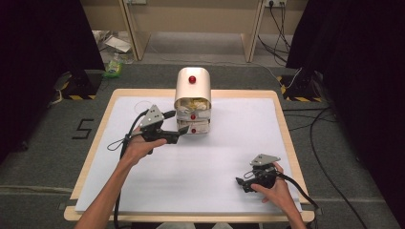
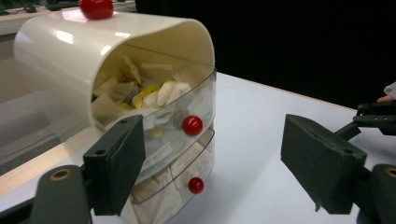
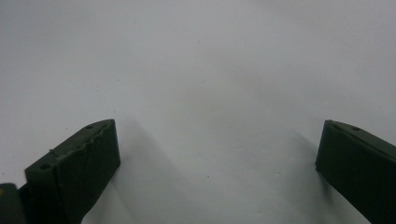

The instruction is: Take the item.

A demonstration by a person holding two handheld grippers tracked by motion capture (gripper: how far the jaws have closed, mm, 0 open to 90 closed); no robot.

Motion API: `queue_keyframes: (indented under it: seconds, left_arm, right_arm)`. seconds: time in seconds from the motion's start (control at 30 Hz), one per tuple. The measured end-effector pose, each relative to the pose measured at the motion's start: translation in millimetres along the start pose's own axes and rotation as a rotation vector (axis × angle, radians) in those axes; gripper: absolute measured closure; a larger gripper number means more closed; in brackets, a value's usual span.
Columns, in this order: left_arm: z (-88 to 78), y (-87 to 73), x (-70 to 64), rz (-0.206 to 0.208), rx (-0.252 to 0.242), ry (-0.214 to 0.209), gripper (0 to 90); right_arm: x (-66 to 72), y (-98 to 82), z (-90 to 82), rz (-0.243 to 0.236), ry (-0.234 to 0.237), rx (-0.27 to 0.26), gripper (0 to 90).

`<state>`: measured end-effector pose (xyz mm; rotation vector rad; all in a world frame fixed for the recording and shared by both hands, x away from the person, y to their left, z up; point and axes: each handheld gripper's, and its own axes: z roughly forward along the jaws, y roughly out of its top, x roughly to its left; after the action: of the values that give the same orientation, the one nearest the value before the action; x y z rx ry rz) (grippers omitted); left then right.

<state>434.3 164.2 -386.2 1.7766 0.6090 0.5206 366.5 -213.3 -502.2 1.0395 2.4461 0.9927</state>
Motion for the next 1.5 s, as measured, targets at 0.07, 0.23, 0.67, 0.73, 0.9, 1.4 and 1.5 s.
queue_keyframes:
  seconds: [0.07,0.23,0.67,0.73,0.9,1.4,1.5]
  left_arm:
    - [7.8,3.9,2.0,0.009,0.01,0.001,21.5]
    - [15.6,6.7,3.6,0.006,0.008,0.008,21.5]
    - [40.4,15.8,3.1,0.03,0.027,-0.015,21.9]
    - [47.5,14.1,4.0,0.035,0.051,-0.01,21.8]
    - [52.3,12.2,5.1,0.027,0.061,-0.014,21.7]
    - [46.2,15.6,1.7,0.009,0.094,-0.032,21.9]
    - [44.4,15.3,-1.2,0.01,0.097,-0.031,21.9]
  right_arm:
    - [0.0,0.1,-0.1,0.0,0.0,0.0,0.4]
    - [0.1,0.1,0.0,0.002,0.0,-0.001,0.5]
    - [0.0,0.1,0.0,0.0,0.0,-0.002,0.4]
    - [0.0,0.1,-0.2,0.0,0.0,0.0,0.5]
    - [0.0,0.1,-0.1,-0.001,0.0,0.0,0.4]
    - [0.0,0.1,-0.2,-0.001,0.0,0.0,0.4]
    - [0.0,0.0,0.0,0.0,-0.001,-0.002,0.4]
